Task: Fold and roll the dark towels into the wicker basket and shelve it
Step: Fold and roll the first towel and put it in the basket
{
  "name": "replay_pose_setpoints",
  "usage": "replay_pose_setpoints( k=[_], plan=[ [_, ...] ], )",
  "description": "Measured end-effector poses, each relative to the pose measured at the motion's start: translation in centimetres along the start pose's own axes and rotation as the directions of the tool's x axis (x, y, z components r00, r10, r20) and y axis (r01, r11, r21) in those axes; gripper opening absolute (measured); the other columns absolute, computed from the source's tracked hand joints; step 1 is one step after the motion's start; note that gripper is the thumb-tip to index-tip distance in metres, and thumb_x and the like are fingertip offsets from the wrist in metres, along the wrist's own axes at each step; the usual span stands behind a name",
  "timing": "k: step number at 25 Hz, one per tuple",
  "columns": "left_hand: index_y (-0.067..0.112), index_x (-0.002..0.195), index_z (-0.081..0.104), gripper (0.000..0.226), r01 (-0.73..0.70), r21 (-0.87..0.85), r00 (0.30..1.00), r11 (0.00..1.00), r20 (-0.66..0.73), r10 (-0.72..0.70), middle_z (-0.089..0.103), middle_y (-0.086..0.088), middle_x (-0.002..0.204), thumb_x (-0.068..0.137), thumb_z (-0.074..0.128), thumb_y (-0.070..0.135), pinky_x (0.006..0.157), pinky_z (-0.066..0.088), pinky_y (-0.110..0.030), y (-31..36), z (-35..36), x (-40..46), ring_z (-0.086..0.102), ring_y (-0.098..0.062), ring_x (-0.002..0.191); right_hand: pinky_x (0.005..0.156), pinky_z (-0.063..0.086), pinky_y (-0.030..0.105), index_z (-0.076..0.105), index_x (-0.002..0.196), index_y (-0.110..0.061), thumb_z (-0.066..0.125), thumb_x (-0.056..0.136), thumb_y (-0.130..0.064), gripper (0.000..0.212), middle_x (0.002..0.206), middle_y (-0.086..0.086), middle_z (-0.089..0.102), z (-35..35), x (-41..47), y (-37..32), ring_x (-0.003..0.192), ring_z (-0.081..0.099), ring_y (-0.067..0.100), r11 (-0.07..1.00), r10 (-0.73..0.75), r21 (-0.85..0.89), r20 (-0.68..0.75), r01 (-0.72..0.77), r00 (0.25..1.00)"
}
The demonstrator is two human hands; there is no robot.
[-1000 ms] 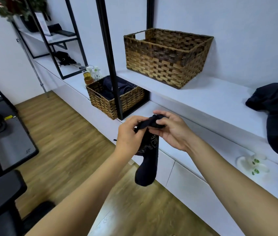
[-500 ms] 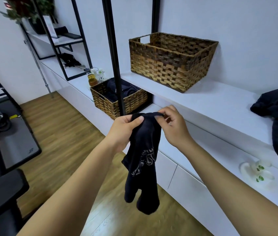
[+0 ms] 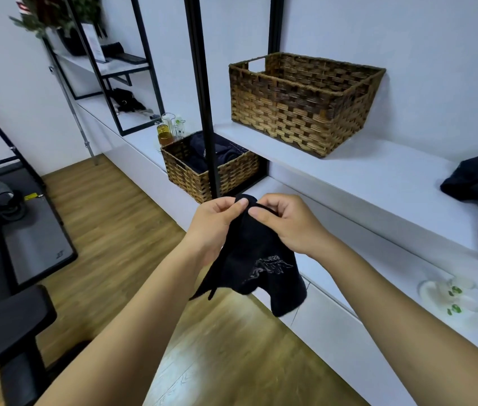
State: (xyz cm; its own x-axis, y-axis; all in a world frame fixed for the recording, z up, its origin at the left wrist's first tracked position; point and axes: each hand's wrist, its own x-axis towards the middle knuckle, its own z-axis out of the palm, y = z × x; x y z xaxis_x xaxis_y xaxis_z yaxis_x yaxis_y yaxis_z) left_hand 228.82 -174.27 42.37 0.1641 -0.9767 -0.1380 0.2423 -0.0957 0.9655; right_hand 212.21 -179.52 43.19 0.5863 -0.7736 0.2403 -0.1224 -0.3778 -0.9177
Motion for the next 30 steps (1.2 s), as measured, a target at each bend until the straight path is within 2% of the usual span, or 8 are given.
replay_pose_setpoints(
  k=[3, 9, 13, 17, 22, 25, 27, 30],
  plan=[
    [0.001, 0.107, 0.073, 0.027, -0.060, 0.064, 0.996, 0.996, 0.072, 0.055, 0.073, -0.022, 0.099, 0.104, 0.053, 0.019, 0.082, 0.058, -0.041, 0.0, 0.5, -0.4, 0.071, -0.030, 0.087, 0.062, 0.045, 0.031, 0.064, 0.079, -0.023, 0.067, 0.095, -0.022, 0.017, 0.067, -0.008, 0.065, 0.2, 0.2, 0.3, 0.063, 0.056, 0.007, 1.000, -0.003, -0.014, -0.085, 0.001, 0.996],
    [0.001, 0.107, 0.072, 0.030, -0.181, 0.181, 0.980, 0.967, 0.110, 0.164, 0.071, -0.031, 0.103, 0.107, 0.048, 0.020, 0.089, 0.055, -0.054, -0.3, 0.3, -0.9, 0.070, -0.043, 0.094, 0.054, 0.041, 0.033, 0.053, 0.082, -0.023, 0.072, 0.091, -0.029, 0.022, 0.063, 0.014, 0.061, 0.1, 0.4, 0.3, 0.053, 0.050, 0.018, 0.999, 0.011, -0.032, -0.163, -0.016, 0.987],
    [0.004, 0.109, 0.071, 0.021, -0.227, 0.249, 0.965, 0.942, 0.187, 0.183, 0.076, -0.019, 0.101, 0.100, 0.060, 0.019, 0.085, 0.059, -0.042, 0.0, 0.2, -1.5, 0.073, -0.030, 0.093, 0.050, 0.033, 0.025, 0.049, 0.074, -0.019, 0.079, 0.086, -0.029, 0.034, 0.052, 0.000, 0.050, -0.2, 0.5, -0.1, 0.052, 0.040, 0.012, 0.993, 0.114, -0.017, -0.131, -0.118, 0.985],
    [-0.001, 0.111, 0.069, 0.026, -0.204, 0.287, 0.950, 0.936, 0.287, 0.119, 0.071, -0.031, 0.106, 0.094, 0.068, 0.018, 0.096, 0.052, -0.056, 0.1, -1.3, -1.1, 0.069, -0.040, 0.099, 0.044, 0.030, 0.021, 0.045, 0.065, -0.020, 0.082, 0.082, -0.030, 0.041, 0.054, -0.005, 0.043, -0.8, 0.2, -0.3, 0.049, 0.037, 0.009, 0.939, 0.323, 0.119, 0.020, -0.323, 0.946],
    [-0.001, 0.102, 0.065, 0.013, -0.326, 0.355, 0.914, 0.876, 0.355, 0.196, 0.074, -0.006, 0.087, 0.102, 0.053, 0.005, 0.073, 0.055, -0.026, 1.8, -1.1, -0.9, 0.070, -0.017, 0.079, 0.050, 0.034, 0.023, 0.051, 0.069, -0.015, 0.076, 0.088, -0.029, 0.034, 0.059, -0.003, 0.048, -1.0, -0.2, 0.4, 0.053, 0.045, 0.010, 0.928, 0.268, 0.222, 0.164, -0.300, 0.949],
    [0.007, 0.097, 0.061, 0.015, -0.371, 0.314, 0.914, 0.874, 0.291, 0.283, 0.069, -0.003, 0.082, 0.105, 0.048, 0.008, 0.070, 0.053, -0.027, 4.5, -2.2, -0.3, 0.065, -0.015, 0.074, 0.062, 0.053, 0.029, 0.061, 0.088, 0.002, 0.076, 0.089, -0.020, 0.027, 0.072, 0.000, 0.068, -1.2, -1.1, 1.7, 0.066, 0.066, 0.012, 0.956, 0.260, 0.082, 0.211, -0.283, 0.942],
    [0.015, 0.094, 0.061, 0.020, -0.382, 0.321, 0.919, 0.866, 0.225, 0.322, 0.068, 0.001, 0.082, 0.106, 0.047, 0.010, 0.070, 0.053, -0.027, 6.5, -3.6, 0.1, 0.064, -0.013, 0.073, 0.080, 0.060, 0.040, 0.072, 0.102, -0.013, 0.081, 0.083, -0.034, 0.030, 0.094, -0.002, 0.077, -1.3, -1.9, 2.7, 0.086, 0.073, 0.015, 0.942, 0.332, -0.149, 0.276, -0.301, 0.902],
    [0.021, 0.090, 0.061, 0.023, -0.396, 0.335, 0.917, 0.855, 0.098, 0.386, 0.066, 0.002, 0.083, 0.106, 0.047, 0.011, 0.072, 0.051, -0.028, 9.5, -6.0, 0.5, 0.062, -0.013, 0.077, 0.085, 0.057, 0.045, 0.067, 0.096, -0.038, 0.074, 0.078, -0.057, 0.027, 0.094, -0.010, 0.071, -2.5, -2.7, 4.7, 0.101, 0.061, 0.017, 0.780, 0.454, -0.570, 0.236, -0.256, 0.859]
  ],
)
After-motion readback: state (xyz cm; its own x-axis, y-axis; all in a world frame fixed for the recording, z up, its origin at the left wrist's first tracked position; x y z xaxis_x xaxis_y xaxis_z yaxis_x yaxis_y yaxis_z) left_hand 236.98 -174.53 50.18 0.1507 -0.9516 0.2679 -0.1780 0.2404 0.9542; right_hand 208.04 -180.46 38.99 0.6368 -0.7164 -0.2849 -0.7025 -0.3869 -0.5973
